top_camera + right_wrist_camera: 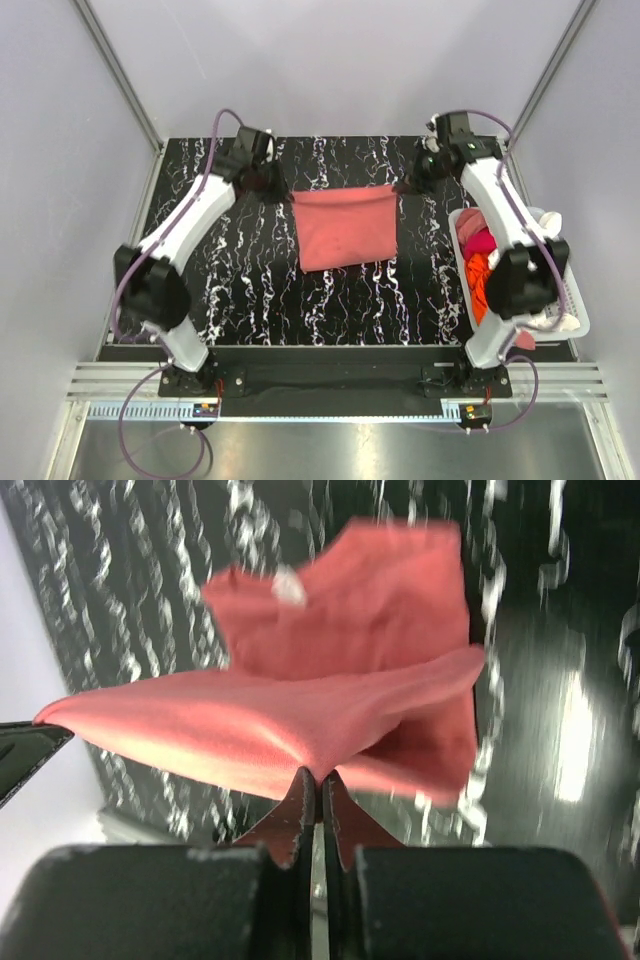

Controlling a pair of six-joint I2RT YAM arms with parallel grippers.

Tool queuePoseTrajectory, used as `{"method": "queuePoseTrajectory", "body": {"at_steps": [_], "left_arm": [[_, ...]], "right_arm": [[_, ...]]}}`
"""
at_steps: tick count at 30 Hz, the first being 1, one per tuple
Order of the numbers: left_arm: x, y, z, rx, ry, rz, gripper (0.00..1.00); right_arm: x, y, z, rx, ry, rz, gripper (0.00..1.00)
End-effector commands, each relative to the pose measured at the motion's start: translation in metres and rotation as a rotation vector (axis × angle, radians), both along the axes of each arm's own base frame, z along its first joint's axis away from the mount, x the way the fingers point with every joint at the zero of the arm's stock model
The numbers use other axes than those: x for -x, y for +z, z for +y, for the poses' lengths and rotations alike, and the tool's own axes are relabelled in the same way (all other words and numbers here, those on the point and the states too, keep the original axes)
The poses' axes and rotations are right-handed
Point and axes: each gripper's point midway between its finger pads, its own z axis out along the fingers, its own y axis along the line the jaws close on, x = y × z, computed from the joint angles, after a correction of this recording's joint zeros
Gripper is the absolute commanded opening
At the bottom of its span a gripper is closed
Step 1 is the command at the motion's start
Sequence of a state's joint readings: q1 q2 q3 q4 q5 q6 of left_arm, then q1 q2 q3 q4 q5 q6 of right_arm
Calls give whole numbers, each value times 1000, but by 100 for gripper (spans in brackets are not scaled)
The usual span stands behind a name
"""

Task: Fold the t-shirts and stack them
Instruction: Fold the tshirt

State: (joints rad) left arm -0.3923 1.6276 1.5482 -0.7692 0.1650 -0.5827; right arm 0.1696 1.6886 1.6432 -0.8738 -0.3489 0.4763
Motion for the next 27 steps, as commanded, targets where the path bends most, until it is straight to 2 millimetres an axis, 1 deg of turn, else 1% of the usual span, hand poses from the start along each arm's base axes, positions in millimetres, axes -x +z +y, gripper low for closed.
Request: {"method": "queuePoseTrajectory", "body": {"at_steps": [1, 2, 3, 4, 5, 6, 7, 8, 9, 10, 11, 12, 13, 14, 15, 16, 17, 18, 19, 20, 21, 22, 23, 24, 25, 26, 27], "left_arm": [[-47, -16, 6, -42, -25, -11, 0], [-65, -7, 10, -37, -8, -44, 0], [-80, -32, 9, -54, -9, -2, 0], [-100, -23, 10, -46, -2, -47, 0], [-110, -29, 10, -40, 0, -38, 0], [-120, -40, 11, -35, 2, -20, 0], [-130, -64, 11, -29, 13, 28, 0], [-143, -59, 15, -1, 28, 13, 0], [-149, -64, 17, 9, 40, 23, 0], [-159, -75, 21, 14, 57, 37, 0], [-163, -78, 22, 21, 55, 39, 0], [-166, -83, 23, 21, 58, 45, 0], [-174, -93, 26, 23, 63, 50, 0], [-177, -99, 26, 31, 60, 57, 7], [-180, -115, 27, 31, 61, 81, 16], [-187, -113, 33, 35, 63, 67, 33], [-190, -114, 35, 33, 61, 61, 46], [-193, -115, 37, 24, 48, 47, 51], [-195, -112, 43, 22, 51, 40, 55], [-195, -108, 46, 19, 48, 29, 56], [-195, -93, 48, 11, 48, -2, 57], [-191, -90, 50, -2, 40, -6, 57], [-187, -85, 50, -3, 41, -10, 58], [-183, -67, 51, -1, 42, -41, 58], [-172, -73, 48, -3, 37, -15, 58], [-166, -72, 46, -1, 30, -13, 56], [-162, -61, 43, 11, 20, -40, 55]], "right_arm": [[-49, -13, -5, 61, 19, -42, 5], [-68, -30, -2, 68, 25, -21, 5], [-78, -38, -1, 69, 23, -10, 5], [-88, -68, 1, 68, 30, 46, 6], [-101, -65, 6, 58, 45, 22, 7], [-108, -73, 9, 47, 54, 27, 7], [-114, -80, 13, 30, 66, 36, 8], [-127, -95, 17, 20, 74, 49, 8], [-132, -100, 21, 5, 87, 50, 9], [-138, -118, 24, -4, 97, 74, 9], [-148, -113, 25, -6, 92, 46, 10], [-154, -117, 26, -7, 92, 41, 11], [-158, -121, 26, -4, 91, 38, 16], [-167, -126, 26, -2, 84, 29, 21], [-171, -128, 26, -2, 81, 24, 25], [-175, -133, 26, -5, 80, 26, 30], [-180, -126, 26, -7, 77, 3, 33], [-182, -123, 21, -3, 63, 0, 39], [-181, -113, 20, -2, 58, -15, 46], [-180, -110, 16, 5, 55, -16, 52], [-177, -104, 15, 14, 55, -24, 54], [-175, -84, 12, 24, 51, -60, 55], [-167, -88, 10, 35, 57, -41, 55], [-162, -86, 9, 42, 60, -36, 55], [-156, -72, 6, 49, 60, -56, 53], [-145, -85, 4, 62, 75, -23, 47], [-140, -88, 4, 61, 79, -14, 42]]}}
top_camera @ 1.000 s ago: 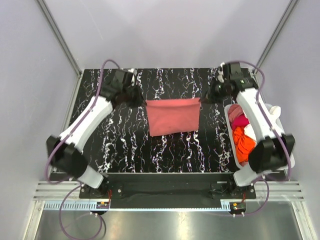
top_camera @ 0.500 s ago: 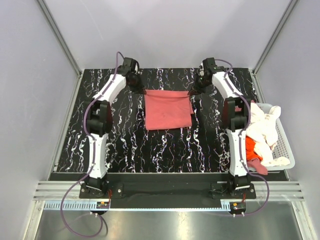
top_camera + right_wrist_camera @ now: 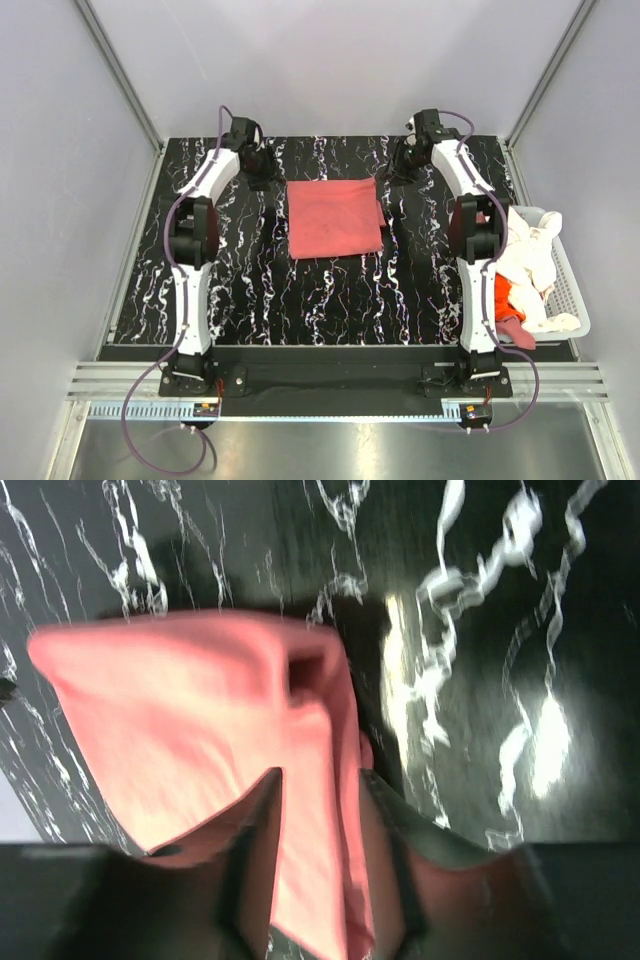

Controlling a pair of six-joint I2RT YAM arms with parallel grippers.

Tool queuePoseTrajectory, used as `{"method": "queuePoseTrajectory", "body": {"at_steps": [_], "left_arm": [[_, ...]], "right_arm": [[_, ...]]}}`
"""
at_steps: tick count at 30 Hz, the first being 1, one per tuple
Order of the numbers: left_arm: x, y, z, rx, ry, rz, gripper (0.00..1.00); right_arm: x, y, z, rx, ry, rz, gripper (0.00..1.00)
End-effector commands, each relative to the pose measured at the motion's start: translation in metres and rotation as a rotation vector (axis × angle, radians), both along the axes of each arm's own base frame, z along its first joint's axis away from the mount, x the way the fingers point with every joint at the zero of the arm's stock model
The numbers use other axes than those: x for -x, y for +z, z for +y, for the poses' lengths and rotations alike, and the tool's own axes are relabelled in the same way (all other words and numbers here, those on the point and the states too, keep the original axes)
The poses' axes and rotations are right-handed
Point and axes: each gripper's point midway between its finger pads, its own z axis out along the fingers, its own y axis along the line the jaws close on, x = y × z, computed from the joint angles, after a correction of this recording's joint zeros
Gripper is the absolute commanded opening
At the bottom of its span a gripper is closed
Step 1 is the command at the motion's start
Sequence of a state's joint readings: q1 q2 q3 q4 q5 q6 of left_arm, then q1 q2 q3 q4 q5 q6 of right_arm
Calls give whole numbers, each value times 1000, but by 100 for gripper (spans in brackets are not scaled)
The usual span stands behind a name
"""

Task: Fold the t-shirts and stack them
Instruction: Fold the tshirt

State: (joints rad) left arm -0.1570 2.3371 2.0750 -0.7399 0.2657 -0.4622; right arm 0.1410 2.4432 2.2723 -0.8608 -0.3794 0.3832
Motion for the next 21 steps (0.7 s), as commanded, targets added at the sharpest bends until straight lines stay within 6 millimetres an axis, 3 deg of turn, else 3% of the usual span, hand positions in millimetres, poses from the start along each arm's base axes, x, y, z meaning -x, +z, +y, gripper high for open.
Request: {"method": "queuePoseTrajectory", "body": {"at_steps": [1, 3, 5, 7, 9, 13, 21], "left_arm": [[17, 60, -20, 37, -77, -135, 54], [23, 58, -29, 80, -112, -140, 48], [25, 47, -33, 100, -139, -120, 42], [20, 34, -38, 114, -165, -105, 40], [15, 23, -42, 127, -178, -90, 38], [6, 3, -40, 112, -168, -71, 38], [-2, -31, -40, 133, -157, -19, 41]], "right_arm": [[16, 53, -8, 23, 21, -100, 38], [27, 37, -10, 34, 15, -70, 28], [33, 31, -14, 42, 2, -65, 25], [37, 24, -14, 41, 5, -62, 29], [40, 12, -15, 54, 17, -45, 39], [46, -14, -14, 56, 49, 0, 41], [58, -42, 1, -31, 155, 32, 42]]}}
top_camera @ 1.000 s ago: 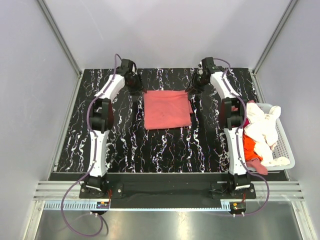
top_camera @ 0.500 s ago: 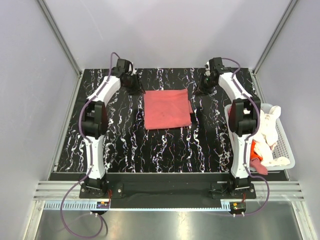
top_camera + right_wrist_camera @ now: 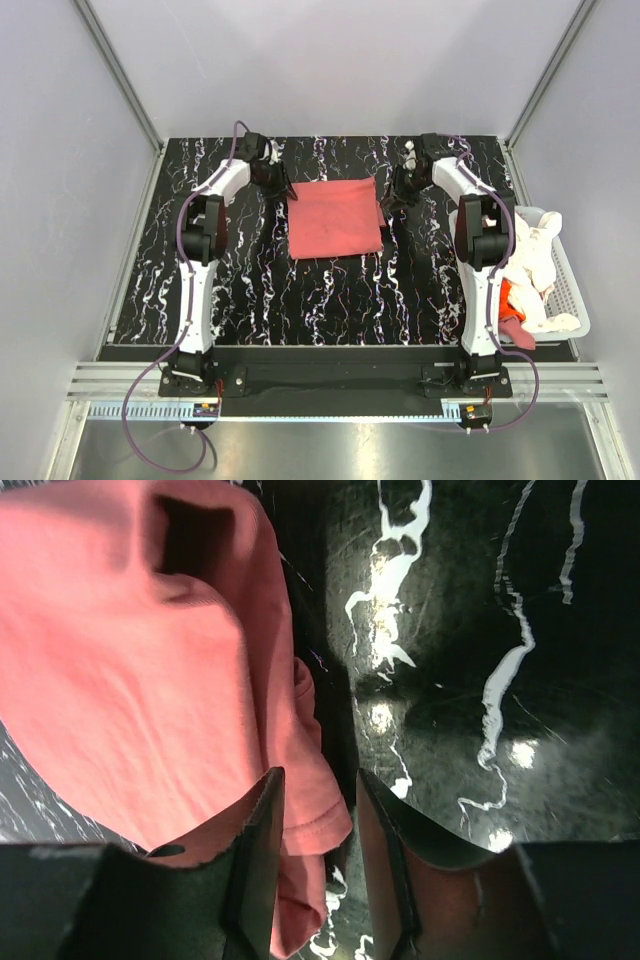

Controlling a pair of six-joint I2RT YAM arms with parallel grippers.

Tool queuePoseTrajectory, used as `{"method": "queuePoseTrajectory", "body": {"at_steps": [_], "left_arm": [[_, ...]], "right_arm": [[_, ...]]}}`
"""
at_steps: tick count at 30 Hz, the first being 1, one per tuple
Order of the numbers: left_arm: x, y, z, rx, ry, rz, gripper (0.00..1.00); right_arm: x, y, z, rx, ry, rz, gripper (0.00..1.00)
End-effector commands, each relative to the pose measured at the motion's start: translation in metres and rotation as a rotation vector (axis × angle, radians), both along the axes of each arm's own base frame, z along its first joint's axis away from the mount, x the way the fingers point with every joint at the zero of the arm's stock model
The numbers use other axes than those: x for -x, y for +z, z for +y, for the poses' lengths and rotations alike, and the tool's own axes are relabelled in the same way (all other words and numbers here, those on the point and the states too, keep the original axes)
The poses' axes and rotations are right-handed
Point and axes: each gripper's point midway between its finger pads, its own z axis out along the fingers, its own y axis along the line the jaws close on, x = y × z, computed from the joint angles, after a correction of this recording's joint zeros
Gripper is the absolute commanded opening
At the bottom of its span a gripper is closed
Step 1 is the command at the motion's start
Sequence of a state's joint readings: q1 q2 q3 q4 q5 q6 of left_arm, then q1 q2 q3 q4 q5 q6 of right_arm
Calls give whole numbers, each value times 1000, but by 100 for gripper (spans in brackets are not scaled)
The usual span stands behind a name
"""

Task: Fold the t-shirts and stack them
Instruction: Fold the tshirt

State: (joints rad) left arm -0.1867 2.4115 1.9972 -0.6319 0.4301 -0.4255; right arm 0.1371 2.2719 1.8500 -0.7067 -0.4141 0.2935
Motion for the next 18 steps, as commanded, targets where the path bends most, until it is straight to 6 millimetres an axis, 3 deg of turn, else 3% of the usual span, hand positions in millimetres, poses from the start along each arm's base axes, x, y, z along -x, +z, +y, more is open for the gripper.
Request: {"method": "queuePoseTrajectory", "body": {"at_steps": [1, 10, 11, 12, 15, 18], "left_arm": [[-17, 16, 0, 22, -4, -71, 41], [-19, 23, 3, 14, 21, -97, 41], [-19, 24, 3, 15, 25, -99, 41], [-17, 23, 4, 13, 31, -93, 41], [-15, 22, 5, 7, 40, -91, 41], [-9, 18, 7, 0, 50, -86, 41]], "right_arm": [[1, -7, 10, -51, 72, -18, 42], [12, -18, 20, -116, 109, 18, 38], [13, -18, 20, -122, 113, 16, 36], [14, -14, 21, -126, 112, 12, 23], [18, -6, 20, -129, 107, 2, 0], [25, 3, 25, -171, 96, 16, 0]]}}
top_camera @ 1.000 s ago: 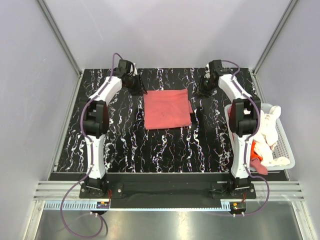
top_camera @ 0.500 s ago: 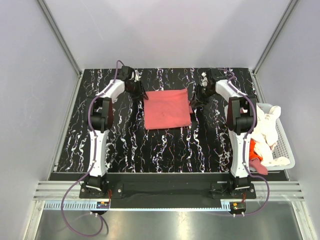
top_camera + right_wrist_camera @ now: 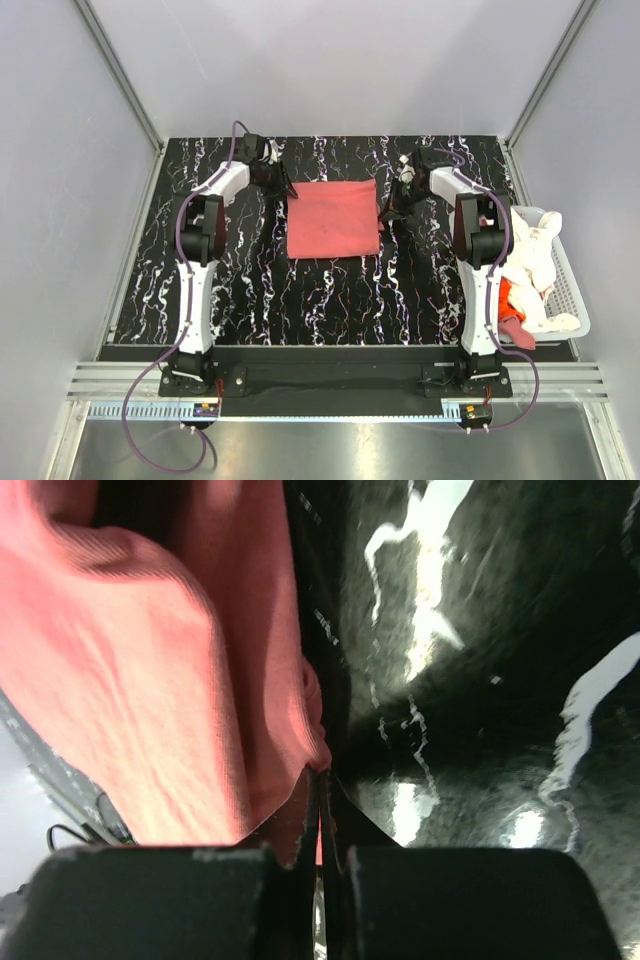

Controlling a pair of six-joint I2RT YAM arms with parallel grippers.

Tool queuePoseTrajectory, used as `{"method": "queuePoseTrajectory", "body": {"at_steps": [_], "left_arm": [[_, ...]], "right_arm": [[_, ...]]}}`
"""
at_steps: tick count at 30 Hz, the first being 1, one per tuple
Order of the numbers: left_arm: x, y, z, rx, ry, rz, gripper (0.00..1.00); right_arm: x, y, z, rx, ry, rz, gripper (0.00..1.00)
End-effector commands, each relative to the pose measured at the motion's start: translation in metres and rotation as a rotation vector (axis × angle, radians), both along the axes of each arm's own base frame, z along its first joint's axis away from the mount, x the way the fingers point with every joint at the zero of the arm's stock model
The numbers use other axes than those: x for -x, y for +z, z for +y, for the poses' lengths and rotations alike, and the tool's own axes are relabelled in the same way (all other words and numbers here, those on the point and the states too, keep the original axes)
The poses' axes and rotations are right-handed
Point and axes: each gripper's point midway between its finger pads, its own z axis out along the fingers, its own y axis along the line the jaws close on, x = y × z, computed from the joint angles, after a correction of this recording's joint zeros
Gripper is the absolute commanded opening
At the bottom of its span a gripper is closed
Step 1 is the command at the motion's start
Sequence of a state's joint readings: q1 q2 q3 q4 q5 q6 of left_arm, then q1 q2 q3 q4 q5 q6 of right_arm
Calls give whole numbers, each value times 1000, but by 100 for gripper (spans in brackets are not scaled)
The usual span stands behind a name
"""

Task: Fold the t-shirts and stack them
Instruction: Fold the tshirt

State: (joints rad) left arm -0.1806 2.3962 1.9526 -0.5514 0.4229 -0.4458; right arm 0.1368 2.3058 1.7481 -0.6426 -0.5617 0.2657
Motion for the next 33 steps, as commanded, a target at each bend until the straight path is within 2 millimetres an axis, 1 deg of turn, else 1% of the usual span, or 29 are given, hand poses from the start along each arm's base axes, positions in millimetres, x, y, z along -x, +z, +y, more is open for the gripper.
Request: {"method": "queuePoseTrajectory", "body": {"at_steps": [1, 2, 3, 4, 5, 6, 8, 10, 11, 12, 13, 14, 15, 16, 17, 18, 19, 20, 21, 22, 23, 24, 25, 26, 28, 29, 31, 32, 33], "left_arm": [[0, 16, 6, -16, 31, -44, 41], [2, 13, 8, -18, 36, -41, 41], [3, 12, 8, -15, 43, -39, 41], [4, 10, 9, -13, 50, -34, 41], [3, 12, 9, -8, 54, -47, 41], [7, 7, 9, -6, 62, -32, 41], [6, 8, 9, 1, 69, -40, 41], [10, 6, 8, 16, 74, -27, 41], [9, 12, 6, 26, 71, -40, 42], [7, 18, 6, 28, 68, -55, 43], [5, 25, 6, 29, 69, -69, 44], [2, 44, 5, 34, 65, -107, 44], [0, 55, 6, 32, 63, -130, 45], [-2, 64, 9, 25, 70, -149, 46], [-2, 84, 10, 21, 72, -176, 47], [-1, 93, 12, 12, 73, -189, 48], [0, 98, 17, -11, 90, -196, 50], [8, 110, 21, -22, 94, -195, 50], [12, 113, 24, -35, 95, -196, 51], [18, 127, 26, -42, 102, -216, 52], [27, 121, 29, -48, 109, -191, 52], [33, 121, 30, -48, 114, -180, 52], [40, 131, 30, -37, 115, -190, 52], [52, 120, 30, -38, 114, -153, 52], [66, 121, 30, -32, 117, -141, 52], [77, 108, 30, -33, 118, -102, 53], [88, 102, 24, -5, 93, -74, 53], [96, 92, 20, 3, 83, -45, 53], [100, 87, 18, 8, 75, -29, 53]], "right_arm": [[4, 32, 11, -80, -11, -33, 0], [7, 32, 13, -99, -22, -27, 0], [10, 38, 17, -137, -23, -31, 0], [13, 30, 19, -161, -52, -24, 0], [15, 27, 19, -166, -64, -27, 0], [17, 21, 18, -159, -82, -30, 0], [19, 17, 16, -156, -112, -31, 0], [21, 14, 17, -170, -131, -43, 6], [22, 15, 17, -175, -130, -50, 9], [23, 15, 16, -170, -127, -56, 21], [23, 17, 16, -167, -124, -63, 29], [22, 21, 15, -166, -120, -74, 37], [22, 30, 13, -161, -123, -94, 43], [22, 36, 11, -148, -130, -106, 44], [21, 41, 8, -132, -138, -116, 45], [19, 54, 3, -104, -155, -146, 45], [21, 59, 0, -84, -157, -139, 47], [22, 64, -2, -74, -163, -143, 48], [23, 74, -4, -63, -167, -155, 48], [25, 75, -5, -57, -167, -154, 50], [27, 75, -8, -39, -171, -153, 51], [29, 77, -9, -32, -164, -156, 52], [31, 77, -8, -32, -159, -159, 53], [33, 78, -6, -41, -144, -160, 54], [35, 78, 1, -54, -109, -165, 56], [36, 76, 5, -54, -85, -163, 59], [38, 72, 13, -47, -55, -165, 59], [39, 69, 15, -41, -47, -161, 60], [40, 60, 17, -30, -27, -149, 61]]}}
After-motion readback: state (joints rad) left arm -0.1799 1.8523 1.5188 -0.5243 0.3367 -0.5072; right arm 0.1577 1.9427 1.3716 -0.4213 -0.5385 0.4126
